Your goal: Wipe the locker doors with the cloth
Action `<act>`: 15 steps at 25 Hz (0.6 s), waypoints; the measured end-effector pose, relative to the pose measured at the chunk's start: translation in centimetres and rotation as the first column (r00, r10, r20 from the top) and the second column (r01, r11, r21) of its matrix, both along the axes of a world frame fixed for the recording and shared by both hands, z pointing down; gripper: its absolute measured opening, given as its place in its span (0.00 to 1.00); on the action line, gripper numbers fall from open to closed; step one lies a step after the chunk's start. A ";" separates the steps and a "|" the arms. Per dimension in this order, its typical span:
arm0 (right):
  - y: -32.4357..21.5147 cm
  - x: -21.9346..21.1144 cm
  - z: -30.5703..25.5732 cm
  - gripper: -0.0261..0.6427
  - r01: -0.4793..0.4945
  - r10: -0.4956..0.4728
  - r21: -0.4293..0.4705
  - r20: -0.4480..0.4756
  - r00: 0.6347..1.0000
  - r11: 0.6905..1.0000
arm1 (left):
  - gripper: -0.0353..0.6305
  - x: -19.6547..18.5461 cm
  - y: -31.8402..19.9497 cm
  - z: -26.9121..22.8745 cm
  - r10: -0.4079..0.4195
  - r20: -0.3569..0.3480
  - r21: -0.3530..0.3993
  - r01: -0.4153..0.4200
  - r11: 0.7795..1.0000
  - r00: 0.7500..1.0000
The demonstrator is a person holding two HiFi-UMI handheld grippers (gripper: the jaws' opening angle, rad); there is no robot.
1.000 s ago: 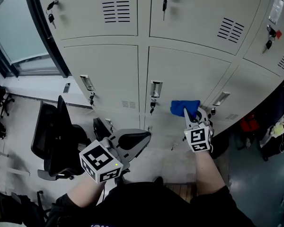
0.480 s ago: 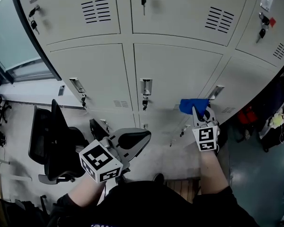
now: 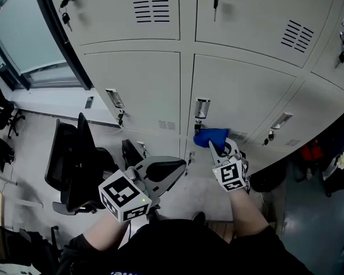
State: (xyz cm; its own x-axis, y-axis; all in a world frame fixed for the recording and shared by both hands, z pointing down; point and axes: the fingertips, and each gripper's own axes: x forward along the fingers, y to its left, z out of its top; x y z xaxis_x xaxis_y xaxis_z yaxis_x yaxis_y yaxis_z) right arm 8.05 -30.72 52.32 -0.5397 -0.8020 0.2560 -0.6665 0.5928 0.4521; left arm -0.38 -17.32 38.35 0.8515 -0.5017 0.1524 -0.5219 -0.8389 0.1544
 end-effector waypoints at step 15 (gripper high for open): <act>-2.7 -3.4 1.4 0.14 0.018 -0.018 -0.004 0.022 1.000 1.000 | 0.06 -2.6 -0.2 0.7 -0.073 0.046 -0.021 0.074 0.997 0.996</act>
